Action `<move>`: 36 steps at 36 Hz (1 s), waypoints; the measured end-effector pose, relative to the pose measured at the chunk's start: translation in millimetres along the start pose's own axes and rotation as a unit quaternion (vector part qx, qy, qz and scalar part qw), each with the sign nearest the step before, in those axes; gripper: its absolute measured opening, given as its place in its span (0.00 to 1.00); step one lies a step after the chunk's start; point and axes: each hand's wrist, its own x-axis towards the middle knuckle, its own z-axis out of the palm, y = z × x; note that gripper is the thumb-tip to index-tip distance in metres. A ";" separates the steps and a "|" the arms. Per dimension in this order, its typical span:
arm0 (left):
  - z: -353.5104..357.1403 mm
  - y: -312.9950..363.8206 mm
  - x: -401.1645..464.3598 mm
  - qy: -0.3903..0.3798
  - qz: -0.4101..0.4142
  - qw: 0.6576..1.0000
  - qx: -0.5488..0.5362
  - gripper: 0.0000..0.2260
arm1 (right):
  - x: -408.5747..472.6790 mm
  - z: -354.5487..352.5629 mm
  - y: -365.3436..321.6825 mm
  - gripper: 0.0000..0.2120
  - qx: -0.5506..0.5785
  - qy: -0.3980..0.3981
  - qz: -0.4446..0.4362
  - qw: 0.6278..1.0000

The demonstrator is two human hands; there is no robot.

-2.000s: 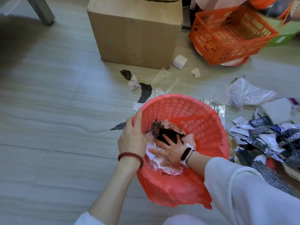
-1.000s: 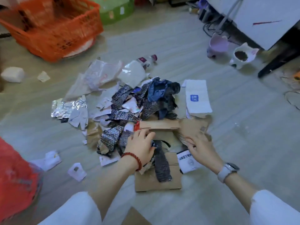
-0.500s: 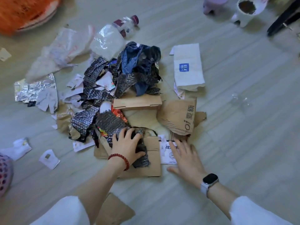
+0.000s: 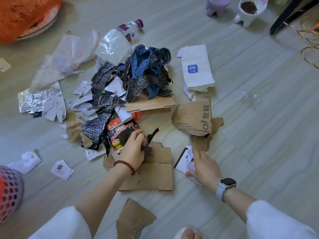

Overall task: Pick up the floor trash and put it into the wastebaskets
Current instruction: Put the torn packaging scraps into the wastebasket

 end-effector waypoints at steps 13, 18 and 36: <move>-16.1 -7.3 -22.8 0.070 -0.064 0.995 0.015 0.16 | -8.0 -38.1 17.0 0.09 0.177 0.002 0.028 0.984; -18.0 -10.3 -34.2 0.057 -0.089 0.993 0.053 0.18 | -5.2 -49.7 1.1 0.16 0.282 0.049 0.023 0.958; -27.6 -65.3 -38.3 -0.061 -0.185 0.971 0.138 0.29 | -26.8 -1.8 -22.1 0.17 -0.087 0.006 -0.155 0.984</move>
